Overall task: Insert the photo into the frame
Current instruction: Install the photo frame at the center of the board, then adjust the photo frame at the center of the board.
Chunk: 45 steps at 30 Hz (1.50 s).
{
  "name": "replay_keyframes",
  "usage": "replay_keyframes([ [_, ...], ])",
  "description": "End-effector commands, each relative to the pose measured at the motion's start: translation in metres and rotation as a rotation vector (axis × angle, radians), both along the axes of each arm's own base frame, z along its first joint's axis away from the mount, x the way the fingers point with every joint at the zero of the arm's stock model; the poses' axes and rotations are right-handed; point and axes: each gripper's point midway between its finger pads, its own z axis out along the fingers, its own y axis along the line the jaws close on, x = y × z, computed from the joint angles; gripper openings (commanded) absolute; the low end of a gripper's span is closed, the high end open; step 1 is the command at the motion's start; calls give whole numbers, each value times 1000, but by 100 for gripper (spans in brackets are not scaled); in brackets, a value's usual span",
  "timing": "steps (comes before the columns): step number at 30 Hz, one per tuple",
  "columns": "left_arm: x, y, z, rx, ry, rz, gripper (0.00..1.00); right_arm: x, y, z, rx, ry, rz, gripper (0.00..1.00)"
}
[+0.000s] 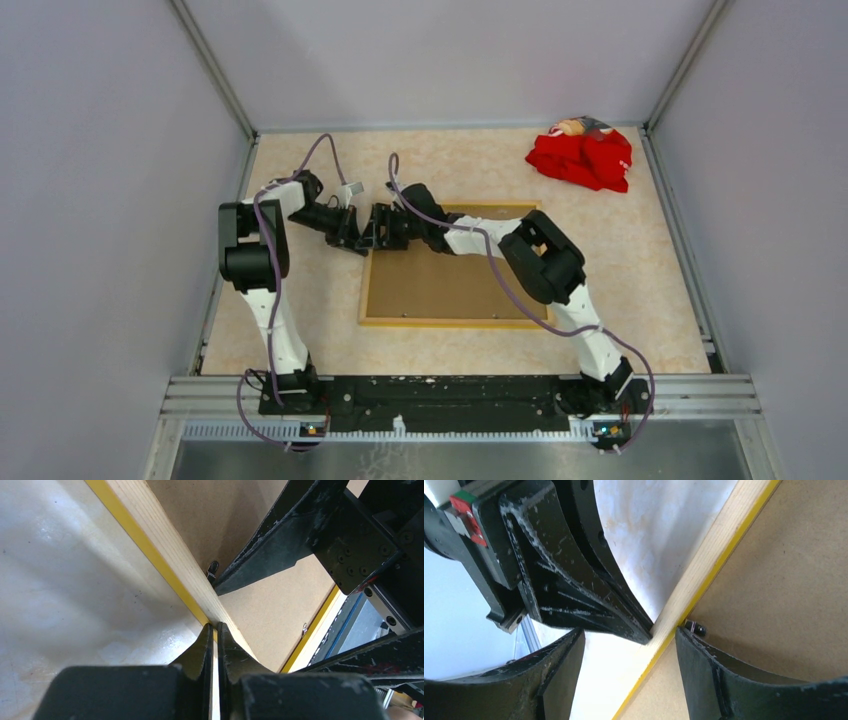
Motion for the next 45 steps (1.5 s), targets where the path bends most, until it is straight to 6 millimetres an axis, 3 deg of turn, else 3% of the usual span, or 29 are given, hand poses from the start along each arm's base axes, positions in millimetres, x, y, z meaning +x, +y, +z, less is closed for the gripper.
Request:
replay_keyframes([
  [1,6,3,-15,63,-55,-53,8,1,-9,40,54,-44,-14,69],
  [3,7,4,-9,67,-75,-66,9,6,-24,67,86,-75,-42,75],
  [7,7,8,1,87,-113,-95,13,20,-81,118,99,-144,-146,88],
  [9,7,11,5,108,-136,-113,16,29,-120,122,39,-157,-224,93],
  [13,5,19,5,150,-169,-147,33,50,-232,100,-178,-157,-468,98],
  [15,2,23,1,181,-180,-166,36,55,-292,86,-268,-134,-606,99],
  [18,-5,31,-10,236,-191,-196,38,53,-363,63,-374,-88,-776,99],
  [20,-11,35,-16,278,-205,-219,38,50,-396,48,-429,-67,-848,99],
  [23,-20,36,-25,354,-222,-260,37,50,-419,26,-476,-28,-889,99],
  [29,-36,23,-35,450,-253,-355,35,54,-418,-9,-492,32,-875,99],
  [34,-48,16,-41,473,-248,-396,34,66,-392,-18,-412,72,-818,98],
  [37,-59,6,-47,485,-241,-441,34,86,-352,-15,-370,75,-759,98],
  [45,-96,-39,-50,471,-229,-605,36,133,-214,5,-348,16,-531,98],
])
